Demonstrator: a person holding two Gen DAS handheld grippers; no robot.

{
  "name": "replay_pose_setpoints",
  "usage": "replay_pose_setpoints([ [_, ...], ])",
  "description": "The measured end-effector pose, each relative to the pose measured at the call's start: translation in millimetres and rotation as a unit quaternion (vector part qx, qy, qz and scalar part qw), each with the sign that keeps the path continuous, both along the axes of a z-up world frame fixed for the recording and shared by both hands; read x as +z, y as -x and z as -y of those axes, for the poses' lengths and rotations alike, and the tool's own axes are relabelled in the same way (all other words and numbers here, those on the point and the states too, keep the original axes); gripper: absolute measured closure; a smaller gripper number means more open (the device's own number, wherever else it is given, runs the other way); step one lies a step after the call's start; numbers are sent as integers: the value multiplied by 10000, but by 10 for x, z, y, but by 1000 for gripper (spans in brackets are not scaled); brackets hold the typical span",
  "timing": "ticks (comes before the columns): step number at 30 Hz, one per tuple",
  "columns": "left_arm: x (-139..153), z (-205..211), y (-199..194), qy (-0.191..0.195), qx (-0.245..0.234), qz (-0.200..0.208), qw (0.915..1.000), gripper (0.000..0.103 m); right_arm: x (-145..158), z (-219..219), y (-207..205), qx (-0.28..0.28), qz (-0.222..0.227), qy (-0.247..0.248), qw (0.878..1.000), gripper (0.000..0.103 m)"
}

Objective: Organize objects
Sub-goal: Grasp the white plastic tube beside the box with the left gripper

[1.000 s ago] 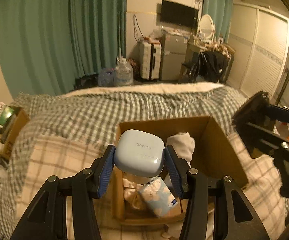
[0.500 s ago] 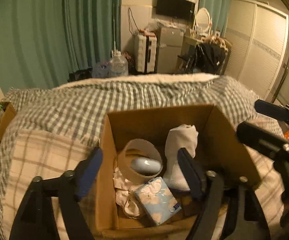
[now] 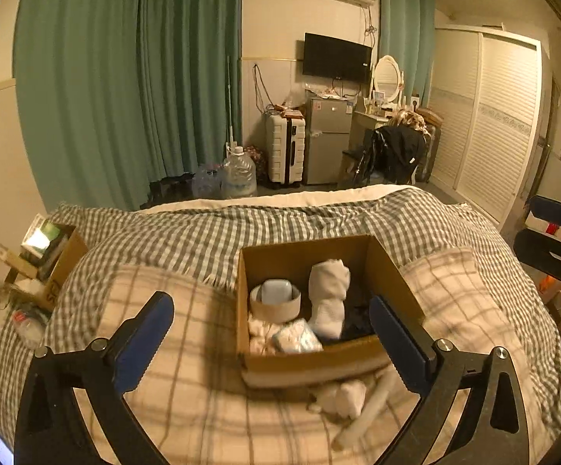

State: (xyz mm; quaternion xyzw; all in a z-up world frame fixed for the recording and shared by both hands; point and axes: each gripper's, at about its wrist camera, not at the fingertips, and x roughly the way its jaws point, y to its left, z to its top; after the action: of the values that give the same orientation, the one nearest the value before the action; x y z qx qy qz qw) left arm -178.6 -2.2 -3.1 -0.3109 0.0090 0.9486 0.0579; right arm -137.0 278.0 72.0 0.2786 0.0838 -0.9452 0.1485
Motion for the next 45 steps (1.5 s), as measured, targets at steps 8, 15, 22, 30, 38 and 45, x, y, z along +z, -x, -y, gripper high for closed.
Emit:
replay_pose_setpoints([
  [8,-325,58,-437,-63,166,63,9998,0,-500,54,-448,-174,150,-135,9996,14],
  [15,-1025,-158,-443,-15,138,617,9980,0,-1134,-120,-345,-652,721,-107,9952,14],
  [22,-1460,-360,-367,187,-11,1068,9941,6,-1631,-74,-200,-644,1188,-129,9907,14],
  [30,-1827,-676,-179,36,-686,1910,9792,29,-1795,-203,-123,-830,1461,73,9857,14],
  [38,-1967,-834,-175,1,-1084,2123,9712,82,-1824,-232,-125,-902,1515,139,9842,14],
  [45,-1437,-548,-580,-128,-652,1264,9898,84,-1763,-292,-170,-1033,1405,228,9844,14],
])
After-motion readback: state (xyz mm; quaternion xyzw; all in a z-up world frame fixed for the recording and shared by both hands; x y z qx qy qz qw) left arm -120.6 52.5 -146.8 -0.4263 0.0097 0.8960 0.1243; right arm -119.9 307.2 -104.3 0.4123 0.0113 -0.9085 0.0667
